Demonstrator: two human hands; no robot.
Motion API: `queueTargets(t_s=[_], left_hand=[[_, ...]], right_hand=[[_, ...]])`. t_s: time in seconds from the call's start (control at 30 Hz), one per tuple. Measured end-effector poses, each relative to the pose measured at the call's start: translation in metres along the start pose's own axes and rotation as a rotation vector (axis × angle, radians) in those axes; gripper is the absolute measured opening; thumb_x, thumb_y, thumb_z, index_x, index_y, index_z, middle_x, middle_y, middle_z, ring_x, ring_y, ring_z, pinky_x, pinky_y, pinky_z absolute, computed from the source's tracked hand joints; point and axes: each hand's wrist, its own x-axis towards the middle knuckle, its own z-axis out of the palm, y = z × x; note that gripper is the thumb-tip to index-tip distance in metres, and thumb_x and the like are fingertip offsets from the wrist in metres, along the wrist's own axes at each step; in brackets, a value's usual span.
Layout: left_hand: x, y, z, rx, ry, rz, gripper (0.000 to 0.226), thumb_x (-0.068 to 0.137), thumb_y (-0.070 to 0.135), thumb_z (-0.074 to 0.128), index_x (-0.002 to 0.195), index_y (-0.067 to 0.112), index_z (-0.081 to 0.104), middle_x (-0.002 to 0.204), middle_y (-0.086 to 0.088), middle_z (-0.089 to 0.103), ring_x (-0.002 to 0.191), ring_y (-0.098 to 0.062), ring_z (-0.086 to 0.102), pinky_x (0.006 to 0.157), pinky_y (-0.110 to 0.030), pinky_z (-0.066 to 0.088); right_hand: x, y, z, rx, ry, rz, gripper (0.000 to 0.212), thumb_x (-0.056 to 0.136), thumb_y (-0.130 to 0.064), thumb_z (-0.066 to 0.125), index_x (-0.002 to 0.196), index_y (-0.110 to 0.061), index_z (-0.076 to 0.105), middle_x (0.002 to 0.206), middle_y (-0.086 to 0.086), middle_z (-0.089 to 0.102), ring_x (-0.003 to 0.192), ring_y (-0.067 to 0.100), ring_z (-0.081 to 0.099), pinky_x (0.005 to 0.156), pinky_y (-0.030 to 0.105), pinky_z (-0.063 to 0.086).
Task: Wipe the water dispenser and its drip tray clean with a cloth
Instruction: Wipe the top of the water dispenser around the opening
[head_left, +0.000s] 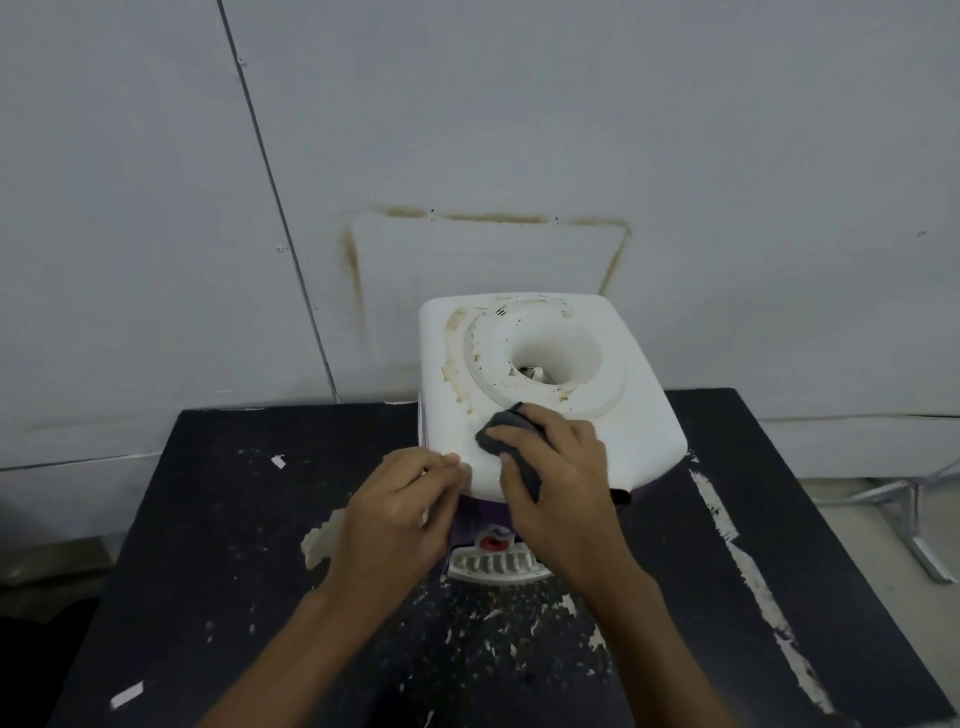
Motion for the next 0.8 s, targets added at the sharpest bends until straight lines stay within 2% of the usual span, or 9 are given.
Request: queueTargets(t_s=[0.1,0.2,0.3,0.47,0.57,0.67,0.8], left_hand=[[-0.002,-0.005,-0.003,-0.006,-0.028,0.032,0.019,0.091,0.013,0.063,0.096,0.004,0.078,0.096,-0.004,0.073,0.090,-0.017,0.068,0.077,-0.034,0.059],[-0.003,-0.010,-0.004,-0.023,-0.025,0.036,0.019,0.089,0.012,0.066,0.099,0.005,0.079,0.101,-0.005,0.075,0.094,-0.018,0.071,0.079,-0.037,0.061],[-0.004,-0.010,-0.004,-0.030,-0.029,0.033,0.019,0.084,0.008,0.071,0.101,0.004,0.079,0.103,-0.007,0.075,0.094,-0.018,0.071,0.079,-0.038,0.061],[-0.006,-0.005,-0.002,0.049,-0.010,0.053,0.018,0.085,0.010,0.068,0.098,0.006,0.079,0.099,-0.005,0.075,0.091,-0.020,0.070,0.078,-0.037,0.058],[-0.004,0.001,-0.001,0.104,0.024,0.020,0.015,0.086,0.014,0.067,0.090,0.008,0.080,0.096,-0.002,0.075,0.092,-0.017,0.068,0.080,-0.033,0.054],[0.003,0.016,0.002,0.167,0.034,-0.050,0.002,0.081,0.012,0.072,0.081,0.011,0.074,0.088,0.002,0.070,0.088,-0.015,0.064,0.075,-0.030,0.047],[0.012,0.036,0.014,0.270,0.073,-0.158,0.014,0.084,0.020,0.069,0.074,0.012,0.064,0.080,0.003,0.060,0.078,-0.016,0.057,0.069,-0.033,0.042]], right_hand=[[-0.006,-0.011,0.002,-0.008,-0.086,-0.089,0.028,0.092,-0.022,0.059,0.117,-0.032,0.067,0.131,-0.016,0.056,0.108,0.016,0.050,0.086,0.034,0.040],[0.006,-0.006,0.001,-0.065,-0.092,-0.059,0.026,0.092,-0.018,0.055,0.111,-0.030,0.069,0.126,-0.014,0.058,0.106,0.018,0.052,0.085,0.037,0.041],[0.023,-0.016,0.013,-0.130,-0.111,-0.027,0.030,0.094,-0.018,0.049,0.114,-0.027,0.069,0.130,-0.011,0.059,0.111,0.023,0.055,0.088,0.038,0.041],[0.013,-0.018,0.000,-0.083,-0.214,-0.124,0.030,0.094,-0.020,0.051,0.117,-0.032,0.065,0.129,-0.013,0.056,0.104,0.020,0.049,0.085,0.040,0.044],[0.013,0.006,-0.017,-0.081,-0.122,-0.067,0.026,0.090,-0.016,0.058,0.111,-0.027,0.069,0.122,-0.010,0.057,0.098,0.018,0.048,0.083,0.041,0.046],[0.020,0.010,-0.014,-0.063,-0.044,-0.027,0.027,0.089,-0.010,0.062,0.113,-0.021,0.071,0.126,-0.004,0.059,0.099,0.022,0.049,0.086,0.038,0.046],[0.014,0.028,-0.028,0.053,-0.173,-0.131,0.027,0.090,-0.014,0.062,0.113,-0.025,0.070,0.126,-0.008,0.055,0.104,0.016,0.047,0.090,0.033,0.045]])
